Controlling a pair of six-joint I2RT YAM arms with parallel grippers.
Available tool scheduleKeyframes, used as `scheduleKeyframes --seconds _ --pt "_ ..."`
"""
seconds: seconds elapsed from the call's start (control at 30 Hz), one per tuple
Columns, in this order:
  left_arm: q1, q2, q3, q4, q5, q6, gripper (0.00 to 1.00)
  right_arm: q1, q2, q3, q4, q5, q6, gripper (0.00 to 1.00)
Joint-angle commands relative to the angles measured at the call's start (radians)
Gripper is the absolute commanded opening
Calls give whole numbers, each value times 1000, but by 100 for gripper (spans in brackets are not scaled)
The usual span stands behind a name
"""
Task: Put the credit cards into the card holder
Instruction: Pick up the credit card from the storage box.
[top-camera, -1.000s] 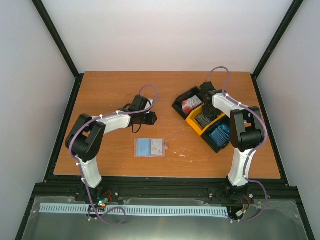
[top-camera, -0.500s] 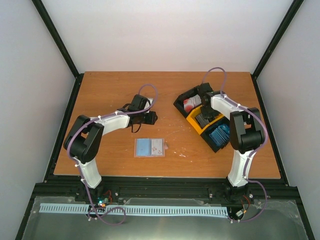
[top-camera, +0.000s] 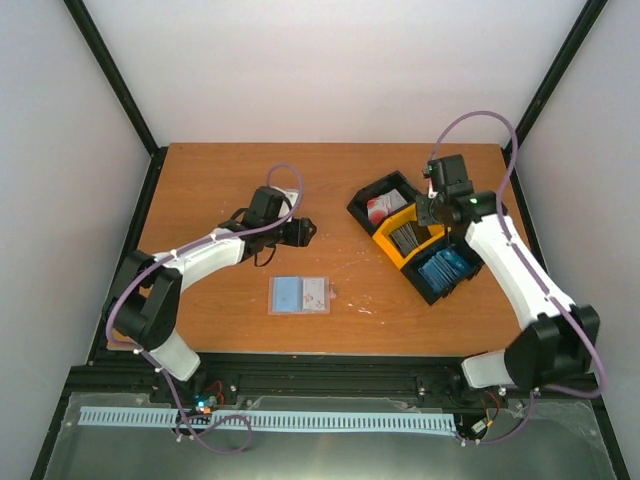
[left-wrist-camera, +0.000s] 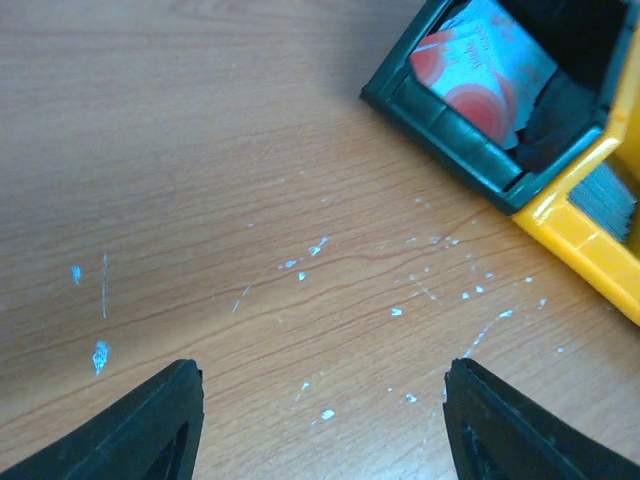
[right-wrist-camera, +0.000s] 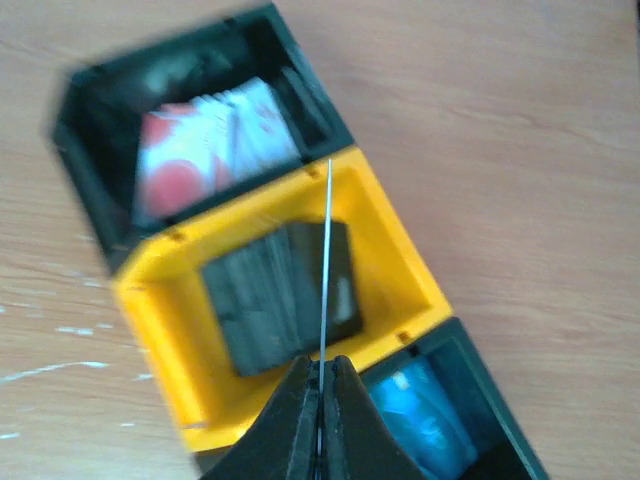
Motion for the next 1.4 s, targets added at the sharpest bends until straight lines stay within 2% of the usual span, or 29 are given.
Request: scheduleKeyframes --seconds 0.0,0.17,0.37,0.6,0.8,0.97,1.13,1.37 --pt "5 -93 -3 48 23 -2 70 2 -133 8 16 -273 61 3" --pt "6 -209 -12 42 57 -12 83 3 -275 -46 135 -575 183 3" --pt "6 -376 -33 25 197 -32 100 2 -404 -197 354 -865 387 3" --pt "6 -514 -58 18 618 -37 100 14 -516 -408 658 -1134 583 3" --pt "6 -562 -58 46 864 -107 100 109 -521 -423 723 -1194 589 3" --pt "5 -545 -69 46 906 -191 99 214 -486 -433 781 -1187 592 3" --pt "5 -555 -95 83 944 -267 84 274 -428 -447 882 -1208 628 3" --pt "4 -552 -151 205 928 -411 49 318 -379 -442 910 -1228 625 3"
